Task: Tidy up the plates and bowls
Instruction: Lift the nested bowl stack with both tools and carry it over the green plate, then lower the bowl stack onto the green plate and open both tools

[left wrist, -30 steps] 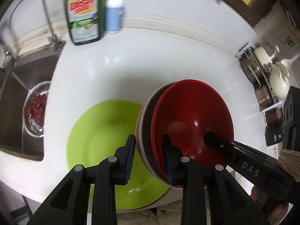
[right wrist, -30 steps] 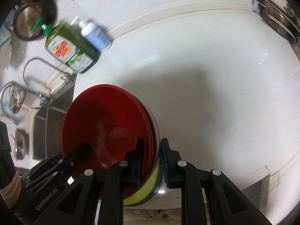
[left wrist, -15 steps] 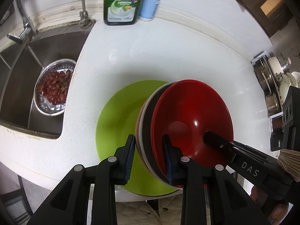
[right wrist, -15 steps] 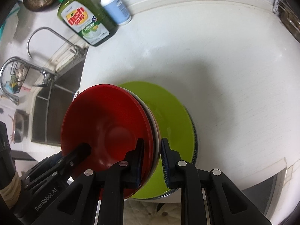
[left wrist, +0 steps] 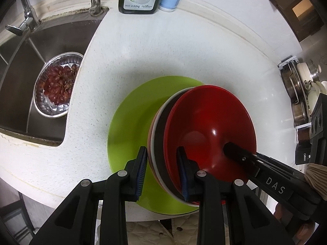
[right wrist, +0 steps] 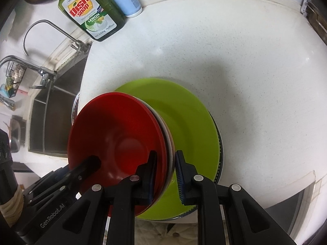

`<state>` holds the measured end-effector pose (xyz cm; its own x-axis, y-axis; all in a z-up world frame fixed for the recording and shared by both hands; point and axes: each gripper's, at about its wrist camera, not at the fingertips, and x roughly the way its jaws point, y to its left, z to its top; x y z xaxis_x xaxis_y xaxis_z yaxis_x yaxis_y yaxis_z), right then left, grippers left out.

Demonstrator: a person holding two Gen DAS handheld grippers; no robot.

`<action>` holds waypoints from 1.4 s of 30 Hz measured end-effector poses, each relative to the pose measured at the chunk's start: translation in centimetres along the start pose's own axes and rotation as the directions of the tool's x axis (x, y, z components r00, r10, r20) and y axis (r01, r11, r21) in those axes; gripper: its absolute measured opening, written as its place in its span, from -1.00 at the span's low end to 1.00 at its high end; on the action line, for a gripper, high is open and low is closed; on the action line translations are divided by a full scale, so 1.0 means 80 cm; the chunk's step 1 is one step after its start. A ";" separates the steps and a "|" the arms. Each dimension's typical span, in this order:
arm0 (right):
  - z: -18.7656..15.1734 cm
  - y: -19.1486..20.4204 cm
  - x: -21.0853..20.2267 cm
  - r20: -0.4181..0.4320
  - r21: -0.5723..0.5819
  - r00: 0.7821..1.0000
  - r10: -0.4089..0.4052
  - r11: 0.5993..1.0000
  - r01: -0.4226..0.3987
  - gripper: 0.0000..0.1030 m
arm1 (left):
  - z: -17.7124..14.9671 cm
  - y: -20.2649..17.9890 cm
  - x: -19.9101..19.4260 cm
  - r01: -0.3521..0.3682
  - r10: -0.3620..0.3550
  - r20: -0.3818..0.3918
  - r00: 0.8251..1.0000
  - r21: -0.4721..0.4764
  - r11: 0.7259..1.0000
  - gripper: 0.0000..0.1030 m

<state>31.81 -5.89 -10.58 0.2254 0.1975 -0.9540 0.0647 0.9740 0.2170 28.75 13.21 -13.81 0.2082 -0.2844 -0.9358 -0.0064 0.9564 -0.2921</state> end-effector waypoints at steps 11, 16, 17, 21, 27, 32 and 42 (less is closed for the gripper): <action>-0.003 0.009 0.001 0.020 -0.036 1.000 -0.024 0.999 0.024 -0.60 | -0.002 0.011 0.009 0.014 -0.014 -0.010 1.000 0.001 1.000 -0.46; -0.006 0.009 0.001 0.031 -0.041 0.999 -0.027 0.999 0.028 -0.60 | -0.004 0.013 0.009 0.020 -0.020 -0.006 1.000 0.008 1.000 -0.45; -0.006 0.009 0.001 0.033 -0.043 0.999 -0.027 0.999 0.028 -0.60 | -0.004 0.014 0.009 0.021 -0.021 -0.005 1.000 0.009 1.000 -0.45; -0.007 0.010 0.000 0.042 -0.049 0.999 -0.024 0.998 0.026 -0.60 | -0.005 0.014 0.008 0.020 -0.020 0.003 1.000 0.018 1.000 -0.45; -0.013 0.008 -0.009 0.102 -0.058 0.995 -0.007 0.998 0.013 -0.55 | -0.004 0.010 -0.006 -0.022 0.018 0.077 0.997 0.046 0.999 -0.16; -0.025 0.008 -0.036 0.200 -0.089 0.980 0.014 0.996 0.004 -0.24 | -0.011 0.002 -0.024 -0.053 0.042 0.150 0.988 0.067 0.996 0.12; -0.070 0.005 -0.098 0.380 -0.159 0.925 0.026 0.987 0.037 0.15 | -0.056 -0.023 -0.084 -0.166 0.127 0.357 0.925 0.080 0.983 0.49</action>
<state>24.64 -6.40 -4.15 0.5794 0.1660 -0.7980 -0.0820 0.9859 0.1456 22.98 13.05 -7.88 0.5410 -0.1175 -0.8328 0.0377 0.9926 -0.1155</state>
